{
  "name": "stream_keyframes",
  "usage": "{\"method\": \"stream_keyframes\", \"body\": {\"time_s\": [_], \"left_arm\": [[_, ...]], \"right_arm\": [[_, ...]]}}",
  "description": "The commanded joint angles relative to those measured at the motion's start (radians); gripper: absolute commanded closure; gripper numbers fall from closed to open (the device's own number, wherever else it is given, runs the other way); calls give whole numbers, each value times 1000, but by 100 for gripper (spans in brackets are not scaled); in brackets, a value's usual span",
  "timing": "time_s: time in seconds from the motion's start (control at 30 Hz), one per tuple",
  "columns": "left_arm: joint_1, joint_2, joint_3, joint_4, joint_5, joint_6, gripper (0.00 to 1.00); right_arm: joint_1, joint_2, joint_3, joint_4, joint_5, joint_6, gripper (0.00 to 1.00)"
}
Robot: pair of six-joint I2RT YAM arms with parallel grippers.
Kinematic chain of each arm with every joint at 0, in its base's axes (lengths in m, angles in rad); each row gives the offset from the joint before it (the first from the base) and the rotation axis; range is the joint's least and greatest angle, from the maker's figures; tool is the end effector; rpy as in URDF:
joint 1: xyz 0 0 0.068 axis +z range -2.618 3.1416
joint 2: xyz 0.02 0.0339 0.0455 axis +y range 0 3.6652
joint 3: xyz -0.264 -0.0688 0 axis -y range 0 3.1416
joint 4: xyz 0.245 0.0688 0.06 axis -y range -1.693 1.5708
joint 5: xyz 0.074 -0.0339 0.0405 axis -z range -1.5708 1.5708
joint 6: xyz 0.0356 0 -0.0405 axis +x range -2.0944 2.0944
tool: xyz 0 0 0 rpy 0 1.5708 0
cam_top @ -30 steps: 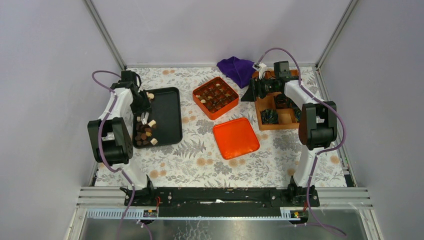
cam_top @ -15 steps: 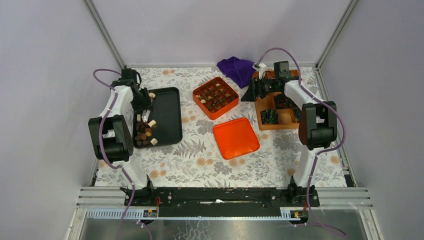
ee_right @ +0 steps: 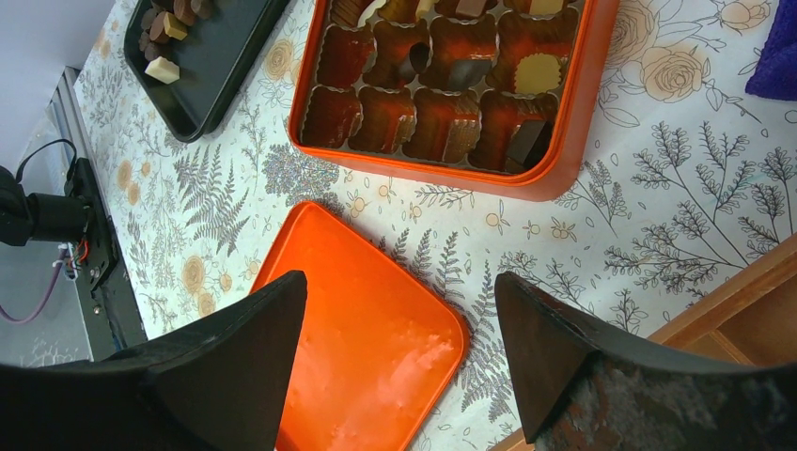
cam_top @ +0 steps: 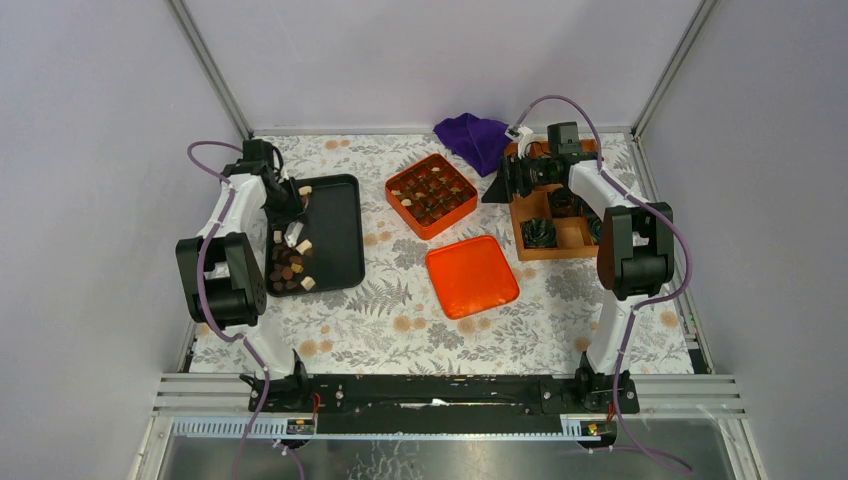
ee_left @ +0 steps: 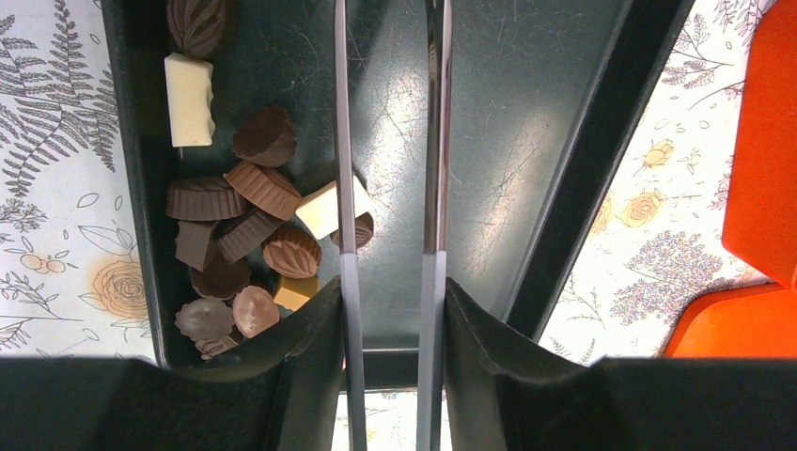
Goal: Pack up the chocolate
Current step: Pick up the fake chocolate from the plate.
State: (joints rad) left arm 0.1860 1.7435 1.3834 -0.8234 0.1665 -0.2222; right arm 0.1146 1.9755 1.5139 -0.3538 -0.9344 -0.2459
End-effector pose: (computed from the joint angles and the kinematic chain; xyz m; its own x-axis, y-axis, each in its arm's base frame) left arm 0.3519 0.0602 0.2424 -0.8610 -0.3832 -0.3346 -0.3184 0.9189 -0.2329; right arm 0.4291 0.0782 0.2315 -0.5516 -0.2091 -0.8075 -0.7732 0.4912 0.4010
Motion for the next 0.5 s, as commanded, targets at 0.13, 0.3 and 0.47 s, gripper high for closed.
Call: {"method": "stream_keyframes", "body": {"time_s": [0.13, 0.3, 0.47], "left_arm": [[-12, 39, 69, 4, -25, 27, 54], [-23, 55, 89, -2, -30, 43, 54], [-27, 73, 103, -5, -41, 54, 55]], "right_arm": [[-6, -30, 12, 13, -30, 4, 19], [-6, -29, 12, 12, -30, 2, 19], [-6, -27, 12, 13, -29, 2, 19]]}}
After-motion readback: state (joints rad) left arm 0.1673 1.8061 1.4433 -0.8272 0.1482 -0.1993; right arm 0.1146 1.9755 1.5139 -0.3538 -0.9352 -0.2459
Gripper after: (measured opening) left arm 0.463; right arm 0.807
